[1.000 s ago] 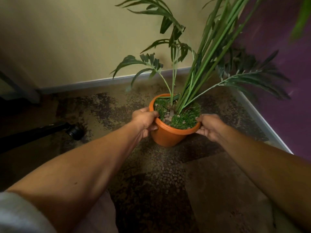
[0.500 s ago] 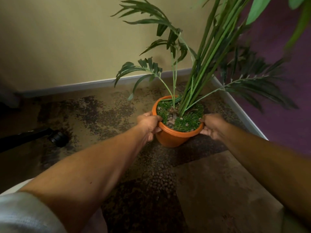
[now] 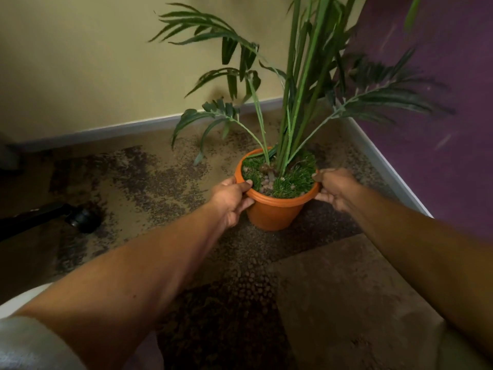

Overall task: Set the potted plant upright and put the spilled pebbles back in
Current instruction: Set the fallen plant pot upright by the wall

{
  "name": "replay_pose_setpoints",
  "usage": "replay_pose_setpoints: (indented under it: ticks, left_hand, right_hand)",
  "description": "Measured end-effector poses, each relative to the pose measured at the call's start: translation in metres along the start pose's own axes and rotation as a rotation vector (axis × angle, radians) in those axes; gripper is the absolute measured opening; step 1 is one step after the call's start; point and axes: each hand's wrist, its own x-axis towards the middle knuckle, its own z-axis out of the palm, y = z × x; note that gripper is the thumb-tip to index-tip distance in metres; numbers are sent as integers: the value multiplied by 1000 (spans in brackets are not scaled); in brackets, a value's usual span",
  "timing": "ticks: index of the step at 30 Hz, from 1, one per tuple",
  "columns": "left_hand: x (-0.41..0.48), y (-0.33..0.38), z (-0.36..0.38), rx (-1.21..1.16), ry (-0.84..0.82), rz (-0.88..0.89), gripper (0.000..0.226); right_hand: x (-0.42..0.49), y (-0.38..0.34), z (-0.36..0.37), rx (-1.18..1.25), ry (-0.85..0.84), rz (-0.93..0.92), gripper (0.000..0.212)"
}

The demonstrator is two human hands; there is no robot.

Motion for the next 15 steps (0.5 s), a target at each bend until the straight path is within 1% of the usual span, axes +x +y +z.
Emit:
replay_pose_setpoints:
  ticks: [3, 8, 11, 15]
  left_hand:
    - [2, -5, -2, -3, -33, 0, 38]
    - [1, -11, -3, 28, -38, 13, 36]
    - [1, -13, -8, 53, -58, 16, 37]
    - [3, -14, -14, 71, -85, 22, 39]
  right_hand:
    - [2, 3, -3, 7, -15, 15, 18]
    - [1, 10, -8, 14, -22, 45, 18]
    - [-2, 15, -10, 55, -54, 75, 13]
    - [-7, 22, -14, 78, -104, 82, 29]
